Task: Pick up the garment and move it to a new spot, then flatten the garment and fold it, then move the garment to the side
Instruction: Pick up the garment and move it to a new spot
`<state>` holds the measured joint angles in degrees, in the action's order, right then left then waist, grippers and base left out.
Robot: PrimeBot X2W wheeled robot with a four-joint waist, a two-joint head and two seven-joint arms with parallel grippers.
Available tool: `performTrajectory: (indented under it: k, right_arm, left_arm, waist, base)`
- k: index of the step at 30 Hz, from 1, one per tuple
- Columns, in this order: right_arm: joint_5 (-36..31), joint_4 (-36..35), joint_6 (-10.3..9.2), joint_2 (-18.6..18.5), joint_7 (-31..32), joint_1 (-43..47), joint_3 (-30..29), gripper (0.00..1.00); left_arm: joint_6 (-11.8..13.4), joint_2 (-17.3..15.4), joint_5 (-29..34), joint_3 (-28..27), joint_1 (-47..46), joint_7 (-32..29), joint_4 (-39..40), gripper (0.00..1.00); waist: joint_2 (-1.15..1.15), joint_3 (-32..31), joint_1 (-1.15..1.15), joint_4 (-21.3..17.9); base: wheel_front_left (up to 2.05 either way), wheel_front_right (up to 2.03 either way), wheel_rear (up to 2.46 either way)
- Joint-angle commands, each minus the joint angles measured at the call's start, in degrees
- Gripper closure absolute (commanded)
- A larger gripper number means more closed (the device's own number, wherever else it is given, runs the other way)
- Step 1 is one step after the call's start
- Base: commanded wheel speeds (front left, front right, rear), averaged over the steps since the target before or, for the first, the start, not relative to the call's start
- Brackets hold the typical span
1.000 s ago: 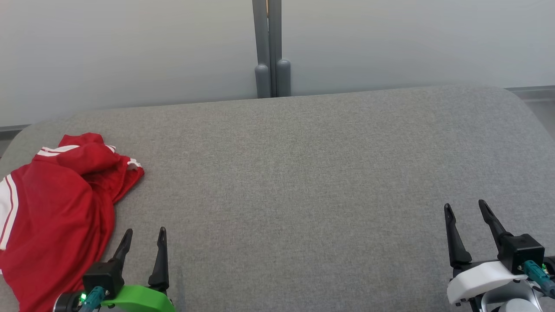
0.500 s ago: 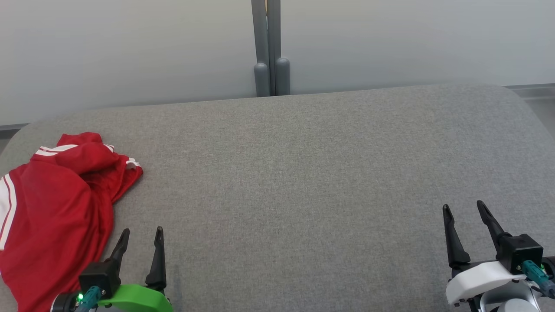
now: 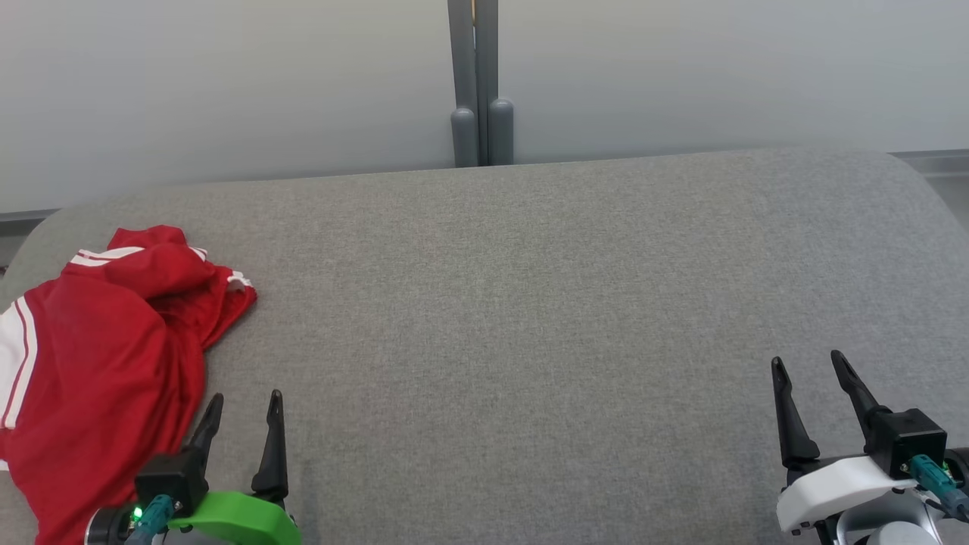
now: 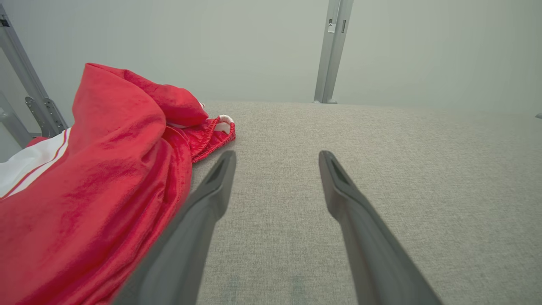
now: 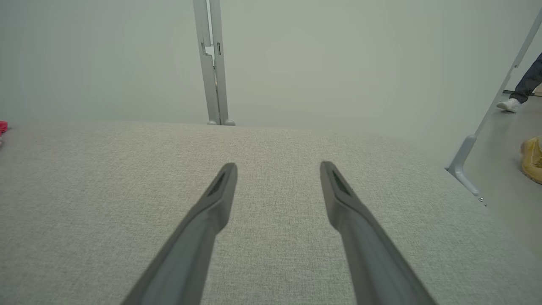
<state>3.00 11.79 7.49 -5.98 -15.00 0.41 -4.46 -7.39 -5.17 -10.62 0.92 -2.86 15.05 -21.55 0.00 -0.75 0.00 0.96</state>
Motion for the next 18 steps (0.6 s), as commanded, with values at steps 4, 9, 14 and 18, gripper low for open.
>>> performTrajectory:
  k: [4,9,14,18]
  right_arm:
    - [0.11,-0.45,0.0,0.14,-0.28,-0.04,-0.49,0.0]
    - [0.23,-0.58,-0.01,-0.05,-0.24,-0.07,0.05,0.0]
    - [0.38,-0.49,-0.01,0.06,-0.24,-0.59,0.92,0.0]
    - [0.43,-0.16,-0.01,0.24,-0.24,-0.93,1.91,0.0]
  left_arm:
    - [-0.16,-0.34,0.09,-0.04,-1.51,0.17,-0.1,0.0]
    - [-0.16,-0.14,0.43,0.18,-1.88,0.16,-0.12,0.0]
    - [-0.16,-0.23,0.56,-0.35,-1.5,0.1,-0.17,0.0]
    - [-0.13,-0.28,0.78,-1.41,-0.99,0.1,-0.16,0.0]
  waist:
    - [0.0,0.12,0.0,2.31]
    - [0.0,-0.07,0.0,6.66]
    - [0.0,-0.33,0.0,11.07]
    - [0.0,-0.55,0.0,16.12]
  base:
    - [0.0,0.0,0.0]
    - [0.0,0.0,0.0]
    - [0.0,0.0,0.0]
    - [0.0,0.0,0.0]
